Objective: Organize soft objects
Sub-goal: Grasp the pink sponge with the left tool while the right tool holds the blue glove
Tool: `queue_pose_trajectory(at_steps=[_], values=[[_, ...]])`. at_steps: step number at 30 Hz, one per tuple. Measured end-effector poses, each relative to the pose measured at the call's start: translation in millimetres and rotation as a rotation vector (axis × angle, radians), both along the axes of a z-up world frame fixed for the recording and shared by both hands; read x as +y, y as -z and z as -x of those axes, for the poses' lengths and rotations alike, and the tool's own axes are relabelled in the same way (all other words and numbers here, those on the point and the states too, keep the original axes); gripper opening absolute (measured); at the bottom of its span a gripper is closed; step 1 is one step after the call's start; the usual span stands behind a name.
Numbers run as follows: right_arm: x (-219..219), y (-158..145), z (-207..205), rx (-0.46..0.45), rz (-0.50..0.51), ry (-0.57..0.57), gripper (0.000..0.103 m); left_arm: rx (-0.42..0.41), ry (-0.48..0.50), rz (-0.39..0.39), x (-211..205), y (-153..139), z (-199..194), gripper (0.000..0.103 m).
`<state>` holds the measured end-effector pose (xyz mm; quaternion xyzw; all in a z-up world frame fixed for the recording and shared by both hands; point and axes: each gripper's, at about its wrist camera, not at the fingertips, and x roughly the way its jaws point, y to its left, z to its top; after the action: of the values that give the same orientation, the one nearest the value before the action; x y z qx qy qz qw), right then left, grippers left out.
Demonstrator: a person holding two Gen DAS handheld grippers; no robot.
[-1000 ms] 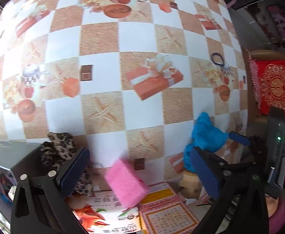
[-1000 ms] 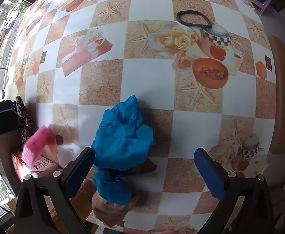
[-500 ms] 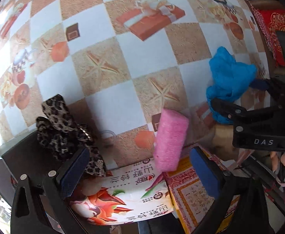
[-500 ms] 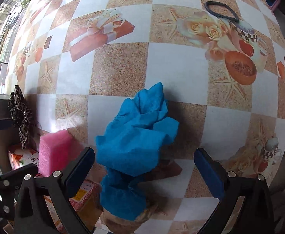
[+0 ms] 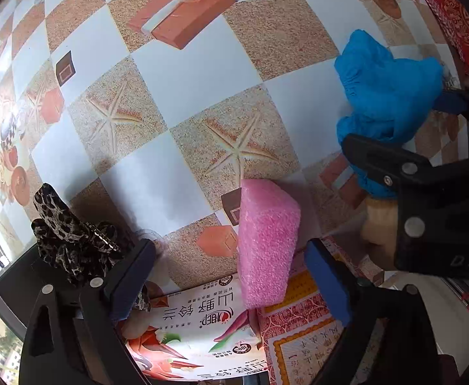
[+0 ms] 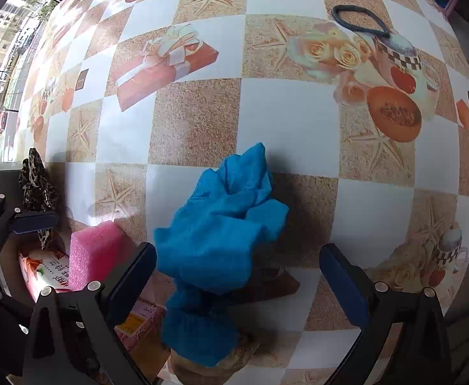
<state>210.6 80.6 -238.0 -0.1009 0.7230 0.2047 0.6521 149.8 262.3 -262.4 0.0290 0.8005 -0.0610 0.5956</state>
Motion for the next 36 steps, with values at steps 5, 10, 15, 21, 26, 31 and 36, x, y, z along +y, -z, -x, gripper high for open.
queue_pose_trajectory(at_steps=[5,10,15,21,26,31,36], values=[[-14,-8,-7,-0.017,0.003,0.022,0.025,0.046,-0.027,-0.003,5,18,2,0.048],[-58,-24,-26,-0.054,-0.001,0.114,0.025,-0.027,-0.099,0.059,27,10,-3,0.024],[-82,-38,-41,-0.102,0.006,0.159,0.025,-0.236,-0.237,0.085,64,-29,-27,0.074],[-78,-23,-49,-0.073,0.000,0.184,0.076,-0.244,-0.291,0.022,89,-27,-26,0.088],[-81,-26,-48,-0.080,-0.005,0.193,0.079,-0.244,-0.300,0.002,93,-18,-21,0.089],[-69,-20,-39,-0.076,-0.002,0.201,0.079,-0.261,-0.234,-0.038,59,-15,-31,0.089],[-44,-4,-32,-0.074,0.012,0.189,0.079,-0.244,-0.225,-0.039,41,-7,-43,0.089]])
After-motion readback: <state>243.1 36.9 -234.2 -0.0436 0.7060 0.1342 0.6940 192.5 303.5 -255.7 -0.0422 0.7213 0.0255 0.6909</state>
